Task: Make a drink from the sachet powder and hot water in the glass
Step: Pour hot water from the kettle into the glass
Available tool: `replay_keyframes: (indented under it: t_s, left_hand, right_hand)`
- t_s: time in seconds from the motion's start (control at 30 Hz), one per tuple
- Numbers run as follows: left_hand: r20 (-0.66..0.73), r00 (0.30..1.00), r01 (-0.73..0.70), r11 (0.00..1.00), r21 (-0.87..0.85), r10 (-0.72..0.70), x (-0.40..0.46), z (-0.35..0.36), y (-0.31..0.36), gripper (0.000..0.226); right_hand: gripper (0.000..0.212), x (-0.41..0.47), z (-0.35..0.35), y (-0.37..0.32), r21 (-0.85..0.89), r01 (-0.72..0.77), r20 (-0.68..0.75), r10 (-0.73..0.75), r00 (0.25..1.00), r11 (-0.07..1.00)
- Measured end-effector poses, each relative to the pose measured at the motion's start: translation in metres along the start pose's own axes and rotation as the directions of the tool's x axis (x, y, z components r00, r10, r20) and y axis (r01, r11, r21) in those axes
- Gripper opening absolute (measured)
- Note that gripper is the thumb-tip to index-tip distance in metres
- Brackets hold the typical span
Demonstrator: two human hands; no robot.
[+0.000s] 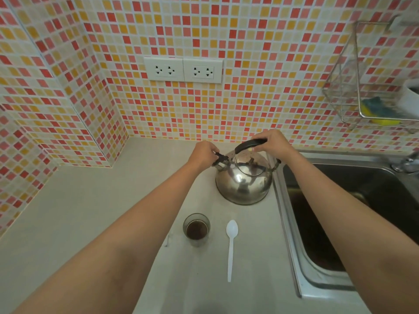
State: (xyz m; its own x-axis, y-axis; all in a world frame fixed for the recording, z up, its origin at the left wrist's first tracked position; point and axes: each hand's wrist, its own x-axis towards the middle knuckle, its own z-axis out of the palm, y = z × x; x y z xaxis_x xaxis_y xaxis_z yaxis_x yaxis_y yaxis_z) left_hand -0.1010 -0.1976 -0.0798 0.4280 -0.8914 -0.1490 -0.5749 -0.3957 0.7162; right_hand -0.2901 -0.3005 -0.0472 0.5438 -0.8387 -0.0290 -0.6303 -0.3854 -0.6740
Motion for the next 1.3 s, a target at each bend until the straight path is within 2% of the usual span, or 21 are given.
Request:
replay_keyframes:
  t_s: [0.6,0.93,1.13,1.3]
  left_hand:
    - [-0.057,0.998,-0.006,1.0,0.021,0.007,0.011,0.014,0.002,0.029]
    - [-0.054,0.998,-0.017,1.0,0.016,0.017,0.015,0.015,-0.003,0.027]
    - [-0.051,0.999,-0.012,1.0,-0.024,0.01,0.01,0.012,-0.006,0.03]
    - [-0.01,0.997,-0.074,0.99,-0.121,0.073,-0.024,-0.004,-0.031,0.04]
  right_hand:
    - [0.037,0.008,0.0,0.002,-0.053,-0.041,-0.026,0.04,0.999,0.998]
    - [0.031,0.001,0.007,-0.004,-0.081,-0.063,-0.097,0.055,0.994,0.995]
    - [0.036,-0.003,0.011,-0.013,-0.194,-0.13,-0.109,0.11,0.988,0.972]
    - [0.047,-0.027,0.014,-0.02,-0.141,-0.129,-0.2,0.1,0.975,0.981]
